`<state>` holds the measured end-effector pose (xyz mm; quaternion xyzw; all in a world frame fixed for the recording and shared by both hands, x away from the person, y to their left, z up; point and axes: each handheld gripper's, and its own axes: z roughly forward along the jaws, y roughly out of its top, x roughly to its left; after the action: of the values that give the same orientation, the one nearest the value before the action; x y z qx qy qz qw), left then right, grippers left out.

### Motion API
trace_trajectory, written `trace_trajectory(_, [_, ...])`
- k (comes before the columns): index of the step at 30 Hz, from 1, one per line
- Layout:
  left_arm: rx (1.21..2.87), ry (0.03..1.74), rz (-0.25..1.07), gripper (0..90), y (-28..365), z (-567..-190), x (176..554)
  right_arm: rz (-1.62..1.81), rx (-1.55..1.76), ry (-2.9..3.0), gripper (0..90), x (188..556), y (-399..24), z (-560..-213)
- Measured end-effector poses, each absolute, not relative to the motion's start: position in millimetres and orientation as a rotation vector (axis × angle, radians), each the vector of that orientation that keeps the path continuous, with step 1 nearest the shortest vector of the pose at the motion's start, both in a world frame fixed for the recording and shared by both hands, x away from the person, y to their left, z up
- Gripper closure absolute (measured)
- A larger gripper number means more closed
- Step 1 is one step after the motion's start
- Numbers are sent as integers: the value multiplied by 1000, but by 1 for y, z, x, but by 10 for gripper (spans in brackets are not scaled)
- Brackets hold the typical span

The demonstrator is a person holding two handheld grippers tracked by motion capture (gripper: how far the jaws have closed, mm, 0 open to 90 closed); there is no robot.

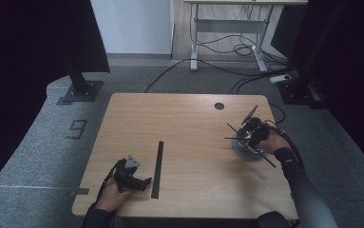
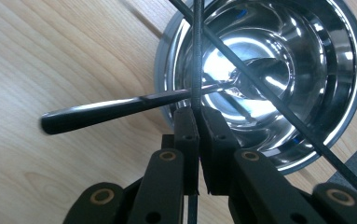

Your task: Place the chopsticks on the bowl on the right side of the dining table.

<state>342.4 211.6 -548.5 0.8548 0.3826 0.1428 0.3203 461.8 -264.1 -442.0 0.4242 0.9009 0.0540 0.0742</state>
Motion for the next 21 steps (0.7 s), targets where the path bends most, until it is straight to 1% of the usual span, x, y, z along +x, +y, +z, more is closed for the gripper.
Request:
trace_trajectory(7, [2247,1005,375,0,212,-548,342,139,1280,2689,858,468,-268,-453])
trace_trajectory(21, [2248,1005,375,0,212,-548,342,194,1296,2685,855,470,-273,-461])
